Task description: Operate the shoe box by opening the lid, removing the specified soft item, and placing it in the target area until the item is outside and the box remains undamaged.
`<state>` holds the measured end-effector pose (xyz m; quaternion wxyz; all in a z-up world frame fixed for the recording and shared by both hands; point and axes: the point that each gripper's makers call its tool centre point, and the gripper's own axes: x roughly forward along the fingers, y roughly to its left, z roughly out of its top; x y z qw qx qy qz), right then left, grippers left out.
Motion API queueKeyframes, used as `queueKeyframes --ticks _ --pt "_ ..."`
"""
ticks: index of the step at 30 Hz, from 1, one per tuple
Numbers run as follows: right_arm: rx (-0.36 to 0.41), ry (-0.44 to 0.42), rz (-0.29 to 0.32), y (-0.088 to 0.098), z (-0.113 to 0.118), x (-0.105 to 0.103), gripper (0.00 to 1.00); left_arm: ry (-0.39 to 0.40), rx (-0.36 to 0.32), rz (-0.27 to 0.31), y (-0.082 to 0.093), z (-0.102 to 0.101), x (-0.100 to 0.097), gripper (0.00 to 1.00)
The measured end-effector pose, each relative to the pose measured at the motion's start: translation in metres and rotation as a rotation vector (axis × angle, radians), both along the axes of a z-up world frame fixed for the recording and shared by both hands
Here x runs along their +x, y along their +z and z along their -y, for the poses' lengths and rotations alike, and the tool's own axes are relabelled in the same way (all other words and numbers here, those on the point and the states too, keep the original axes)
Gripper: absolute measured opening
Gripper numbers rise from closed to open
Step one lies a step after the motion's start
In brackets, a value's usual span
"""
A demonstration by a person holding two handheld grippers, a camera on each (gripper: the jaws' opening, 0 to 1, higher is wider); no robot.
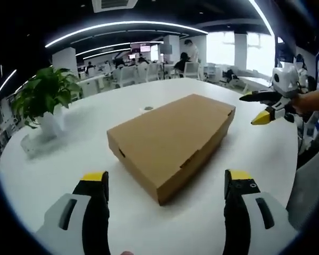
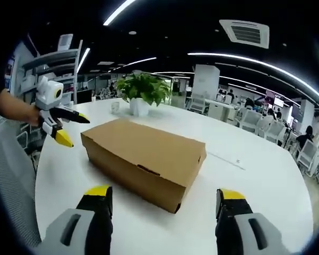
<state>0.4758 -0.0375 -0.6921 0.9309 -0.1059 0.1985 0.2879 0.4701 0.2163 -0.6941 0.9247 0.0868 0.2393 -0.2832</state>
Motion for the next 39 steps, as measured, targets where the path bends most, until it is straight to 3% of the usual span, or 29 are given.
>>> queueKeyframes --ticks 15,27,39 --pt "-0.007 0.017 -0.029 -0.011 -0.009 0.025 0.67 0.020 -0.001 -0.029 -0.014 0.019 0.020 0.84" --pt "0.006 0.014 -0.076 -0.023 -0.010 0.041 0.60 0.102 -0.028 -0.044 -0.024 0.022 0.031 0.82" --pt "0.011 0.084 -0.108 -0.028 -0.021 0.039 0.55 0.127 -0.042 -0.026 -0.024 0.021 0.034 0.81"
